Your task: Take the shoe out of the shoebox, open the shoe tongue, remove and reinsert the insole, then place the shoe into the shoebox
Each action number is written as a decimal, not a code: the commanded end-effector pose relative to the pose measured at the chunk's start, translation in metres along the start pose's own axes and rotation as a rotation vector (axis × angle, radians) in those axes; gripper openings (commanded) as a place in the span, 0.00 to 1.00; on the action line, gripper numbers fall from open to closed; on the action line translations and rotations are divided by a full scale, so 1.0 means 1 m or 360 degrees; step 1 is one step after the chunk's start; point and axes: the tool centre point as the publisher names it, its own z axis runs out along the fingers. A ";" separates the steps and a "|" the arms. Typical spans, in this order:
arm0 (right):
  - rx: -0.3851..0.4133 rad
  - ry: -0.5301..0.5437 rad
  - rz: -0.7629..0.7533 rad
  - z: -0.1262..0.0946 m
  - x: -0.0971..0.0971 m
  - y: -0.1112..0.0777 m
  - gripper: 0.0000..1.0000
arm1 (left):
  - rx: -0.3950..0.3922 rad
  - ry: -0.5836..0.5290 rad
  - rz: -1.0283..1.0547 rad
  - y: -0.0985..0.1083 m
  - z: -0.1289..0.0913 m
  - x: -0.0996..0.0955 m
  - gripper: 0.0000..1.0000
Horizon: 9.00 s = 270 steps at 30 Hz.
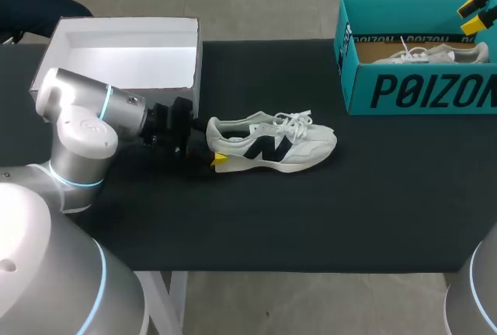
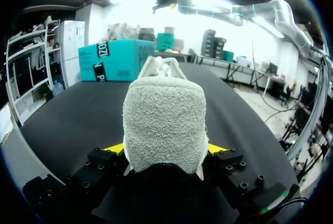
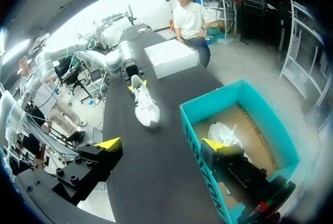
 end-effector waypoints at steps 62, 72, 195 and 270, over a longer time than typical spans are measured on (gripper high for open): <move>0.0363 -0.0992 0.1839 0.154 0.101 0.115 1.00 | -0.0008 0.0002 -0.0001 0.000 0.001 0.000 0.00; 0.0675 -0.1110 0.1737 0.197 0.113 0.136 1.00 | -0.0008 0.0002 -0.0001 0.000 0.001 0.000 0.00; 0.1215 -0.1581 0.1583 0.420 0.125 0.105 1.00 | -0.0008 0.0002 -0.0001 0.000 0.001 0.000 0.00; 0.0879 -0.1246 0.2246 0.355 0.095 0.070 0.00 | -0.0008 0.0002 -0.0001 0.000 0.001 0.000 0.00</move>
